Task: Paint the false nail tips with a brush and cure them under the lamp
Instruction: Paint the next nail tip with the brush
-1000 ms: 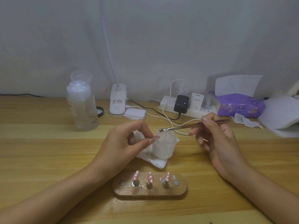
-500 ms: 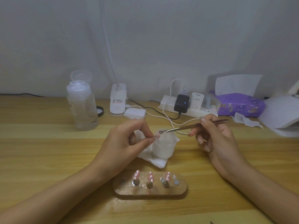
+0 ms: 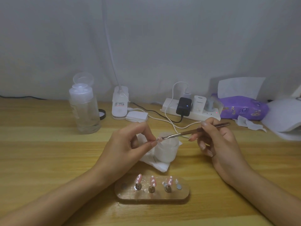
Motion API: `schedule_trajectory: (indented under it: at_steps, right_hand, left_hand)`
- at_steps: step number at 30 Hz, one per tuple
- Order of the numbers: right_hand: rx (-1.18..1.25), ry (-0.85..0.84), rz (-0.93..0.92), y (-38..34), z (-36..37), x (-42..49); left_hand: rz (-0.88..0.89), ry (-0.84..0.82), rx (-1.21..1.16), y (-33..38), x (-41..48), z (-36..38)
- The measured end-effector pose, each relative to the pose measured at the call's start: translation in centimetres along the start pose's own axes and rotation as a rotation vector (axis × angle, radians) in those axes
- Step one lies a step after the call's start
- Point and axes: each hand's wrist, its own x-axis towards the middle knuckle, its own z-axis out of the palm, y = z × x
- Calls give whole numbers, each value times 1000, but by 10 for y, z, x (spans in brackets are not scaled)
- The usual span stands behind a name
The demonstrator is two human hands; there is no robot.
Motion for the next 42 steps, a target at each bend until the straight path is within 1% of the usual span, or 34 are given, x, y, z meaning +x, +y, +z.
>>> schedule_trajectory:
  at_steps: [2, 6, 10, 15, 19, 23, 27, 31, 35, 39, 42]
  right_hand:
    - [14, 19, -2, 0, -2, 1]
    - [-6, -62, -32, -1, 2, -1]
    - [-6, 33, 13, 0, -2, 2]
    - [4, -31, -9, -1, 1, -1]
    - [17, 43, 22, 1, -2, 1]
    - [-3, -28, -13, 0, 1, 0]
    - [25, 29, 8, 1, -2, 2]
    - [12, -45, -17, 0, 1, -1]
    - [10, 27, 9, 2, -1, 2]
    - [13, -32, -26, 1, 2, 0]
    - [11, 21, 7, 3, 0, 3]
  left_hand:
    - [2, 0, -8, 1, 0, 0]
    - [12, 3, 6, 1, 0, 0]
    - [11, 3, 11, 1, 0, 0]
    - [9, 4, 16, 1, 0, 0]
    - [5, 9, -14, 2, 0, 0]
    - [-16, 5, -10, -1, 0, -1]
    - [-20, -7, -19, -2, 0, -2]
    - [-22, -9, -32, -2, 1, -2]
    - [-20, -10, -47, -1, 0, -2]
    - [-37, -8, -45, -1, 0, -2]
    - [-41, -17, -30, 0, 0, -2]
